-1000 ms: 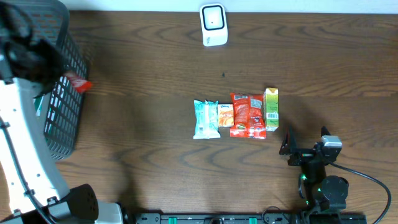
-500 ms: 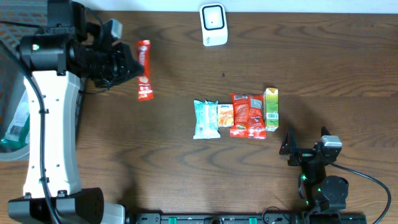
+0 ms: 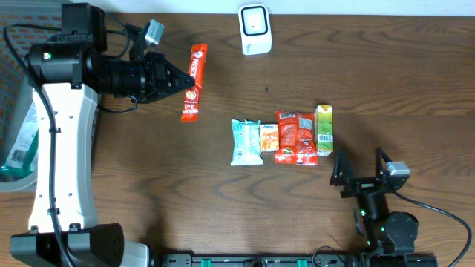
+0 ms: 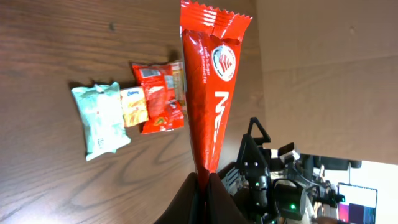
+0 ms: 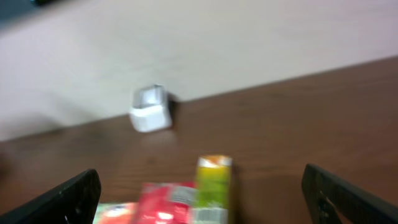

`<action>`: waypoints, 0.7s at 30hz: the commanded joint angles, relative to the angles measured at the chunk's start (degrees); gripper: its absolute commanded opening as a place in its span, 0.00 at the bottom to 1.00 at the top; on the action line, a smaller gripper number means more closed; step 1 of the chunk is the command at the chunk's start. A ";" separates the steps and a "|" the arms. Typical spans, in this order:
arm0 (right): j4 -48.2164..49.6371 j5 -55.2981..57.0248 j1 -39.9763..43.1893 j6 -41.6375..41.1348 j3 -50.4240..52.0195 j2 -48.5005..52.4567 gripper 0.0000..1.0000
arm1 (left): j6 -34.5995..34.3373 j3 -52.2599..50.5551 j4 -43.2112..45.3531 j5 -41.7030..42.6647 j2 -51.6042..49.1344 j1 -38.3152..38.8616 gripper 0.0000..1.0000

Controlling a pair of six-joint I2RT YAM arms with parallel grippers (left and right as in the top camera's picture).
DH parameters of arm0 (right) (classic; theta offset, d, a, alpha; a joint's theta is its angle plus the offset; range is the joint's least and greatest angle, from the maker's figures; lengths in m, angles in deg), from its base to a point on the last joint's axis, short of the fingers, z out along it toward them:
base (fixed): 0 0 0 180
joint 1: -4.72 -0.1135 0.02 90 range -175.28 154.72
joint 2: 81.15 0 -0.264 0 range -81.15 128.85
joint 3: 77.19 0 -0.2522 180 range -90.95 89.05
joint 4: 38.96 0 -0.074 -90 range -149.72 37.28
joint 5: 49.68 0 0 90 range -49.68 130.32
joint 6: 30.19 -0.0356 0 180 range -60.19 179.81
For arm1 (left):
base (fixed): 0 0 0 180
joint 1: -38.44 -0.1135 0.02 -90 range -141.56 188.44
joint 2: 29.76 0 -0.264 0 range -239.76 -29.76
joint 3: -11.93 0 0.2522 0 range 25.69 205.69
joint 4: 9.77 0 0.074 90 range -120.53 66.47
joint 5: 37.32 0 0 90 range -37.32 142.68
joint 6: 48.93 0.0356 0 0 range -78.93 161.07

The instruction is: Scan the item barcode

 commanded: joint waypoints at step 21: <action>-24.17 -56.15 -0.28 -5.75 -49.48 56.63 0.99 | 3.45 -0.17 4.04 2.60 -0.55 4.68 0.07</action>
